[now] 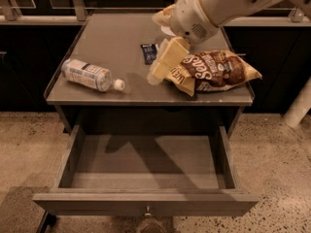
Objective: Place blue plastic bottle into top drawer
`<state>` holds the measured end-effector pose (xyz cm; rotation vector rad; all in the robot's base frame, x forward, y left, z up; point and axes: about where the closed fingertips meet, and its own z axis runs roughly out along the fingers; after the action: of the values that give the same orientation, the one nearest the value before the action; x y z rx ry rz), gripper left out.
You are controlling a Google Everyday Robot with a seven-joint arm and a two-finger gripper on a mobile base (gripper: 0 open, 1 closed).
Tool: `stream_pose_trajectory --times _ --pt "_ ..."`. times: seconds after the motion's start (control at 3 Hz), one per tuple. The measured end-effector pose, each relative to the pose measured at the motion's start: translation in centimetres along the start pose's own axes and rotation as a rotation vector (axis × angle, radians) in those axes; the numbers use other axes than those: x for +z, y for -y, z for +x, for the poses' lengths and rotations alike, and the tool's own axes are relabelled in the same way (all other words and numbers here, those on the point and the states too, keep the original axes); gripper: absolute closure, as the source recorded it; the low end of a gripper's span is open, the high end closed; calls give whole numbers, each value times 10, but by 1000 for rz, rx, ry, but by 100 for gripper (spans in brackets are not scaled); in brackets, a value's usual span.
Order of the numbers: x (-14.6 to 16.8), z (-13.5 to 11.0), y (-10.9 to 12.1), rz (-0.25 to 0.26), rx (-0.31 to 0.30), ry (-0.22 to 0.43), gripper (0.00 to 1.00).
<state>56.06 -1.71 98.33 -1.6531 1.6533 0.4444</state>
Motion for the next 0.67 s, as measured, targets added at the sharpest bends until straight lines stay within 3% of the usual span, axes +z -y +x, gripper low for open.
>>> stream_pose_trajectory --times 0.33,0.67 --pt "42 -25 19 -37 -30 37 0" --pt "48 -29 19 -46 -36 42 0"
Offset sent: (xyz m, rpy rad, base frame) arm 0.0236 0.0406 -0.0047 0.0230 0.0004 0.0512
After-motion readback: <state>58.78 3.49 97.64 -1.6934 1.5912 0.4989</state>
